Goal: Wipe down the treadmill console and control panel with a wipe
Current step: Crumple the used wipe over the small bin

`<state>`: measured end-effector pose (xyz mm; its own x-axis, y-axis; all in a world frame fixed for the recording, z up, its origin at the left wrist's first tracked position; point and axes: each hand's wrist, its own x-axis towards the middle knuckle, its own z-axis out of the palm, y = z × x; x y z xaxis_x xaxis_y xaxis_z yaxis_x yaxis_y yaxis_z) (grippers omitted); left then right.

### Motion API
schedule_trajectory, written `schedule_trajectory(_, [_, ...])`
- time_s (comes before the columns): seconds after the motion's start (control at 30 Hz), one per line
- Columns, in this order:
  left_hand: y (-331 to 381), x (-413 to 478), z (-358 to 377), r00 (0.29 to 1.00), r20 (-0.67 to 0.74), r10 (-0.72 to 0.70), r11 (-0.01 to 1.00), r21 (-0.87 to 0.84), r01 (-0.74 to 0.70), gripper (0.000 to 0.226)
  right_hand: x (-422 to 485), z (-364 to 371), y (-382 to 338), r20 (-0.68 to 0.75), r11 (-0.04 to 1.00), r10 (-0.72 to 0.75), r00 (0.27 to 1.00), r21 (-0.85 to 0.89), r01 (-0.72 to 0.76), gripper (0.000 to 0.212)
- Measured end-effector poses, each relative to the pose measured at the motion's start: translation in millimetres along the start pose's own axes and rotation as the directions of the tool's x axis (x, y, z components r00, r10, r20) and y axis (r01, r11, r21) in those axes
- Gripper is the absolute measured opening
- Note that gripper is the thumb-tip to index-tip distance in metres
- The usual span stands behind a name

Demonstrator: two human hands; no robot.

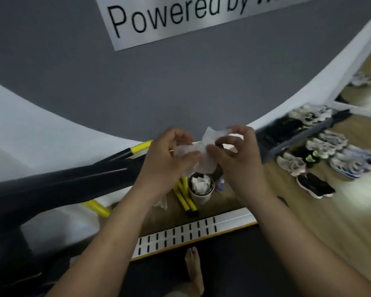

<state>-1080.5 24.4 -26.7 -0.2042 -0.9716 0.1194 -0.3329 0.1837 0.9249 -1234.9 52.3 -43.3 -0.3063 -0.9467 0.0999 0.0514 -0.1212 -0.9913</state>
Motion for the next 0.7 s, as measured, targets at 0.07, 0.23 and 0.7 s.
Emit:
schedule_trajectory(0.07, [-2.3,23.3,17.4,0.989,0.146,0.027,1.0,-0.01,-0.026,0.029,16.4,-11.5,5.6,-0.079,1.0,0.017,0.997,0.019,-0.016,0.042])
schedule_trajectory(0.23, [-11.7,80.9,45.2,0.997,0.072,-0.003,0.996,-0.092,0.009,0.007,66.5,-24.6,17.2,-0.003,0.997,0.06,0.998,-0.047,-0.06,0.032])
schedule_trajectory(0.7, [-69.4,204.0,54.9,0.99,0.111,-0.081,0.985,-0.142,0.097,0.008,211.7,-24.2,59.8,0.108,0.931,0.364,0.925,-0.059,-0.359,0.022])
